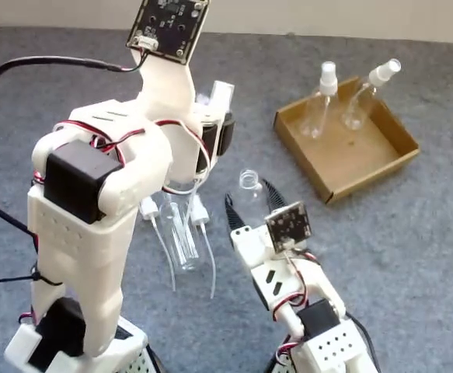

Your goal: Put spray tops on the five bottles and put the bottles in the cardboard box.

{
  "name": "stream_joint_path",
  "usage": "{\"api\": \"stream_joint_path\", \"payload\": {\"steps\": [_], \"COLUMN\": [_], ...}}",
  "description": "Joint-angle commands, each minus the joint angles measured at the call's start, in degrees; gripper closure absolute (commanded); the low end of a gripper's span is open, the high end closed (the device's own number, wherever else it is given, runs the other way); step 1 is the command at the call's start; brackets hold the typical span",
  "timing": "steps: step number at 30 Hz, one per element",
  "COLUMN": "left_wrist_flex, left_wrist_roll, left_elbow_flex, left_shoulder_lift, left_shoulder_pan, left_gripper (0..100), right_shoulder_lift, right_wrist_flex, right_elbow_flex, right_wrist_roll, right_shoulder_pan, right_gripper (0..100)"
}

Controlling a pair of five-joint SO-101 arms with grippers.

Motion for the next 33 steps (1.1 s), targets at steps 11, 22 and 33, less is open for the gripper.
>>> {"api": "stream_joint_path", "payload": {"steps": [11,22,33], "left_wrist_flex": [-18.29,-35.25,-72.53], "left_wrist_roll": [-0.26,-0.62,-0.79], "left_elbow_flex": [8.31,33.71,62.64], "left_shoulder_lift": [-10.95,-28.18,-38.99], "left_shoulder_pan": [8.66,10.33,7.96], "left_gripper": [100,100,100], "right_shoulder_lift": [-11.3,-11.3,-11.3], "right_wrist_flex": [6.2,5.93,5.93], "right_elbow_flex": [2.51,5.93,6.11], "right_wrist_roll": [0.09,0.09,0.18], "right_shoulder_pan": [-0.57,-0.84,-0.84], "right_gripper": [82.6,82.6,82.6]}}
